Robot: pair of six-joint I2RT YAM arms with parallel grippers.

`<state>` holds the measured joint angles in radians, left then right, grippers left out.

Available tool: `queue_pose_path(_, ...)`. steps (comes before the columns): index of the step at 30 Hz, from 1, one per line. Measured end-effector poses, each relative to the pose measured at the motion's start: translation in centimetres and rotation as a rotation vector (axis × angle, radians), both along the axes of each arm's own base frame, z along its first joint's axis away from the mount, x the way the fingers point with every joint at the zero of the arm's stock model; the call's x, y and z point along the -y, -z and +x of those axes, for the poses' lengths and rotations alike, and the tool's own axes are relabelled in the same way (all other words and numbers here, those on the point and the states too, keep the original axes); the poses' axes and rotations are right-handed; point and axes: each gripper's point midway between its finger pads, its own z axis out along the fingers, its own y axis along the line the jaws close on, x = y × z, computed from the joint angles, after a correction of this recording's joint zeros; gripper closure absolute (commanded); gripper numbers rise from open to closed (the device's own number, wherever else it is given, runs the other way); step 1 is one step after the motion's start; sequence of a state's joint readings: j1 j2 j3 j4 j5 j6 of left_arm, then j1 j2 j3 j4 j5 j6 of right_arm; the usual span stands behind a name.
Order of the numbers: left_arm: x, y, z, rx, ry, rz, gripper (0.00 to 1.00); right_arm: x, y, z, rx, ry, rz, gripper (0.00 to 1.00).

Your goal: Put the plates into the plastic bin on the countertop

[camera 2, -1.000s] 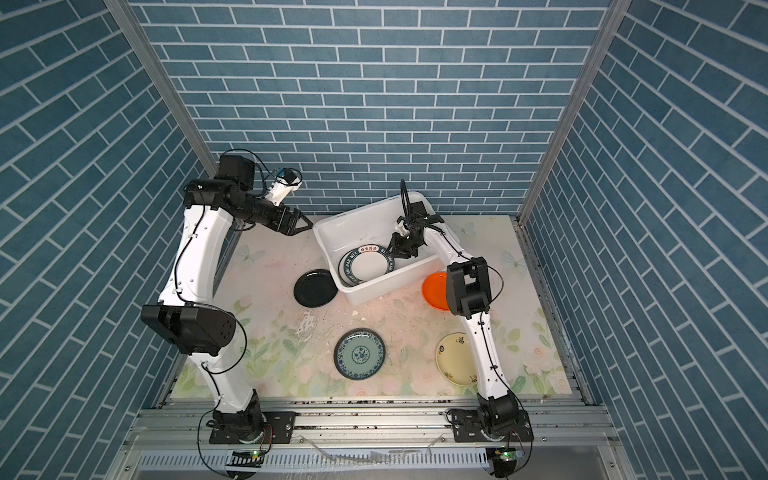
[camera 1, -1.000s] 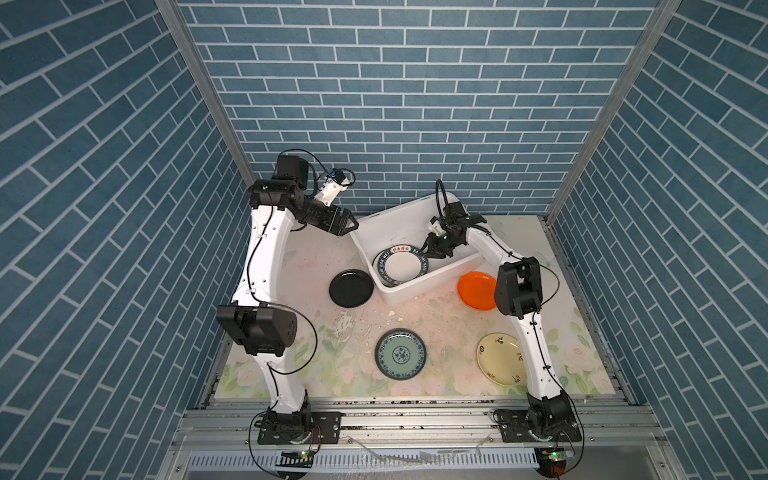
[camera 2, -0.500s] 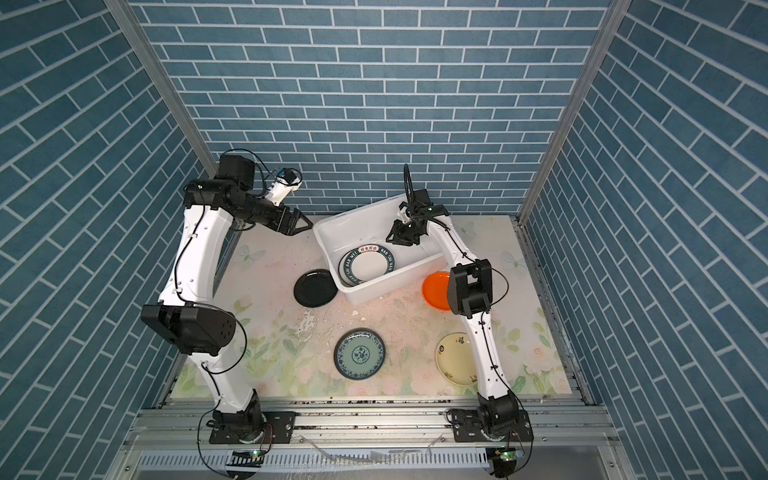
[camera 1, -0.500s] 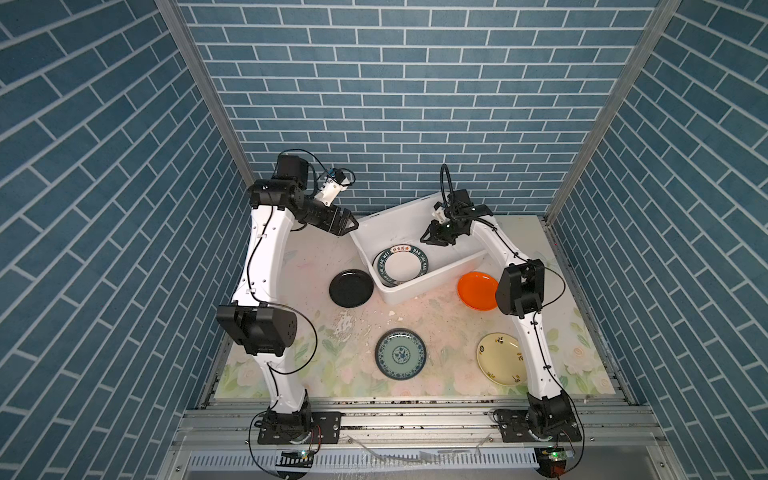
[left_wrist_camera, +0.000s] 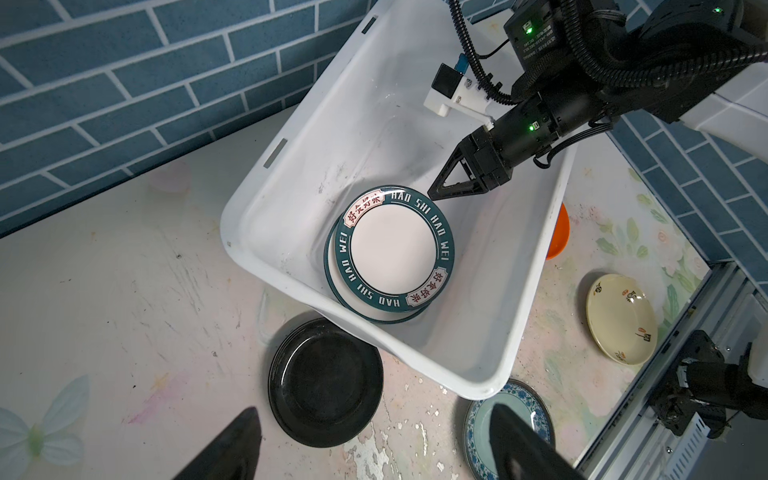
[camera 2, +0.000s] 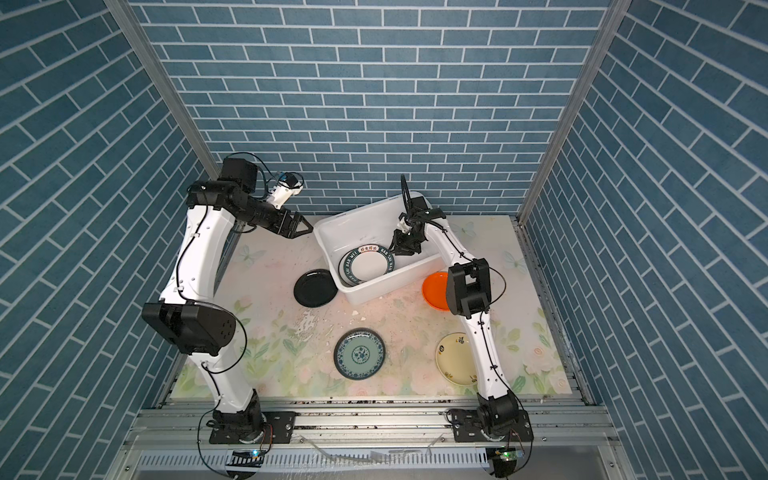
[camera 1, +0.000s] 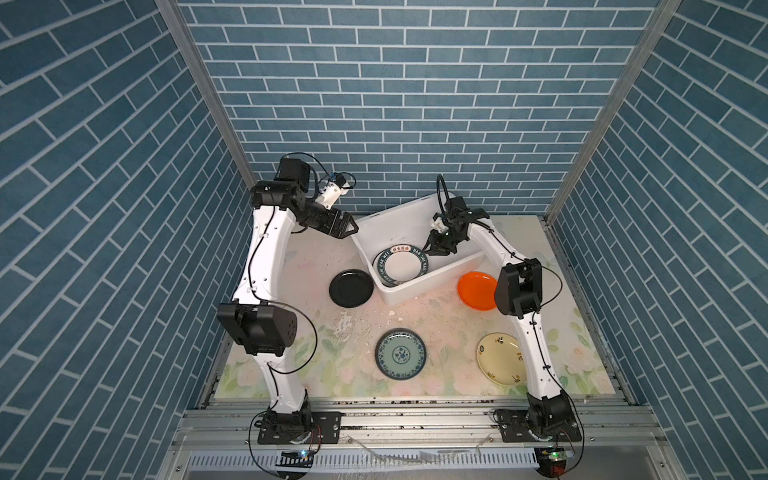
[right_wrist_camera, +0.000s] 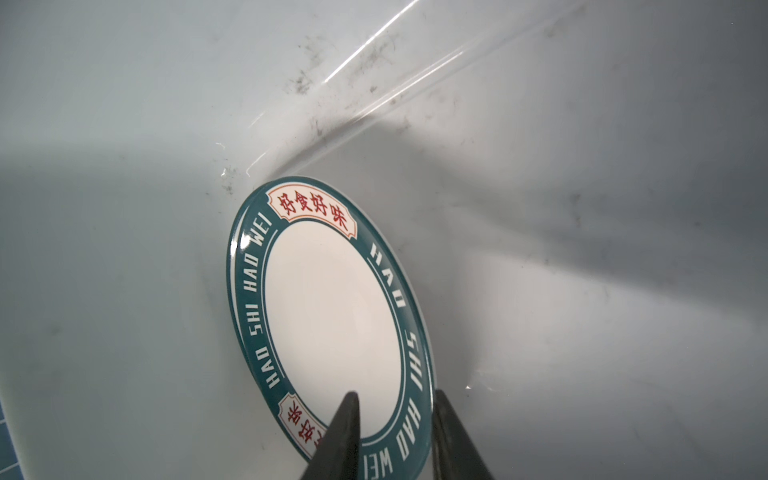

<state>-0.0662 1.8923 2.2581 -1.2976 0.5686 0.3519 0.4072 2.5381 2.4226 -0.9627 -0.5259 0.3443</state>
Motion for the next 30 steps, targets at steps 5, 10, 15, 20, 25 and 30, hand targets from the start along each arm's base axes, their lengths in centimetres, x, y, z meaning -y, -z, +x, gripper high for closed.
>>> queue_pose_path(5, -0.1, 0.1, 0.0, -0.003, -0.002, 0.003, 0.12, -0.5, 0.5, -0.5, -0.001, -0.021, -0.012, 0.69)
queue_pose_path(10, -0.1, 0.4, -0.1, -0.014, -0.002, 0.005, 0.12, -0.7, 1.5, -0.7, -0.019, -0.026, -0.027, 0.7)
queue_pose_path(15, -0.1, 0.4, -0.1, -0.014, -0.002, 0.005, 0.12, -0.7, 1.4, -0.1, 0.033, -0.031, -0.054, 0.65)
queue_pose_path(20, -0.1, 0.4, -0.1, -0.014, -0.002, 0.004, 0.12, -0.7, 0.2, 0.7, 0.082, -0.022, -0.064, 0.65)
queue_pose_path(25, -0.1, 0.4, -0.1, -0.014, -0.002, 0.004, 0.12, -0.7, -0.7, 1.6, 0.125, -0.014, -0.06, 0.65)
queue_pose_path(30, -0.1, 0.4, -0.1, -0.014, -0.002, 0.004, 0.12, -0.2, -0.5, 1.9, 0.133, 0.002, -0.088, 0.65)
